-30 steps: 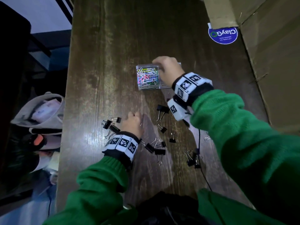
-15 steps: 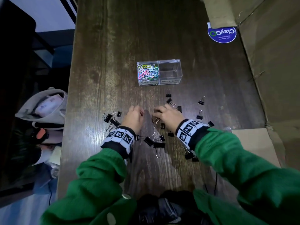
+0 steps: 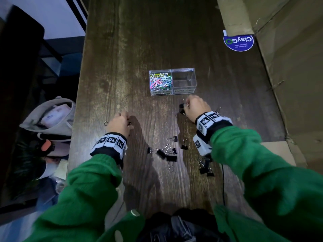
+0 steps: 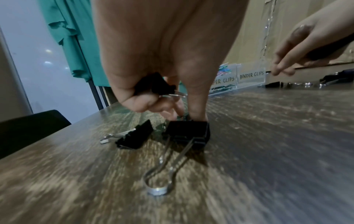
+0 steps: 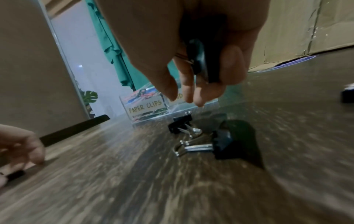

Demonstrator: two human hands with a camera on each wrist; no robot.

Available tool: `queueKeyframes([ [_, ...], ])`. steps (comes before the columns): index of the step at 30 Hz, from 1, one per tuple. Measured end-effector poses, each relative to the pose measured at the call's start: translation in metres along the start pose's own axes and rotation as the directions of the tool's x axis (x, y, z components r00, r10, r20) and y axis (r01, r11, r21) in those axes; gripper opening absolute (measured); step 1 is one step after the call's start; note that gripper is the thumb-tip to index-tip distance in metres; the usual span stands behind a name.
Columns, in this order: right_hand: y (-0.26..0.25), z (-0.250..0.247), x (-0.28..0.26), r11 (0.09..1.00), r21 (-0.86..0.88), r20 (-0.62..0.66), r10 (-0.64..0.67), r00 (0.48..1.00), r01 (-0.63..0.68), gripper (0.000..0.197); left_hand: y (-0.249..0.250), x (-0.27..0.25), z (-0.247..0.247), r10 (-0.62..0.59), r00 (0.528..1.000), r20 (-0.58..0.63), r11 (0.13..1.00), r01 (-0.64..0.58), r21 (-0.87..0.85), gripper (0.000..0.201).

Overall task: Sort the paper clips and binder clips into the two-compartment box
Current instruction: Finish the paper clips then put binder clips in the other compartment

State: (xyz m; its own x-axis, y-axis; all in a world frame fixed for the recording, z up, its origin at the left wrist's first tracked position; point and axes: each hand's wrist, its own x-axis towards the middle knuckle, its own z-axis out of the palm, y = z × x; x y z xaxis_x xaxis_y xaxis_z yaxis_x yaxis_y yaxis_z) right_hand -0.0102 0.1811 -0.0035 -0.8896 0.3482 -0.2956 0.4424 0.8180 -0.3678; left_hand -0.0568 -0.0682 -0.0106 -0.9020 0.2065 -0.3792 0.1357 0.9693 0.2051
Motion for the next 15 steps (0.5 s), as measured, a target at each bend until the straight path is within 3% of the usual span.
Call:
queueKeyframes([
  [3,-0.012,0.007,0.014,0.993,-0.083,0.003,0.079,0.997,-0.079,0.043,0.003,0.0,0.001,-0.002,1.0,0.006,0.999,0.002,-0.035,0.03],
  [8,-0.03,0.004,0.02,0.992,-0.126,0.058,0.012,0.998,-0.005,0.026,0.007,-0.005,0.013,0.044,0.999,-0.007,0.991,-0.045,-0.123,0.031],
  [13,-0.043,-0.045,0.036,0.993,0.116,-0.229,0.002,0.973,0.025,0.013,0.005,-0.009,0.024,0.082,0.995,-0.051,0.98,-0.09,-0.177,0.034],
  [15,-0.044,-0.063,0.05,0.997,0.073,-0.211,0.005,0.977,0.011,0.015,0.007,-0.011,0.022,0.078,0.994,-0.075,0.975,-0.092,-0.205,0.033],
])
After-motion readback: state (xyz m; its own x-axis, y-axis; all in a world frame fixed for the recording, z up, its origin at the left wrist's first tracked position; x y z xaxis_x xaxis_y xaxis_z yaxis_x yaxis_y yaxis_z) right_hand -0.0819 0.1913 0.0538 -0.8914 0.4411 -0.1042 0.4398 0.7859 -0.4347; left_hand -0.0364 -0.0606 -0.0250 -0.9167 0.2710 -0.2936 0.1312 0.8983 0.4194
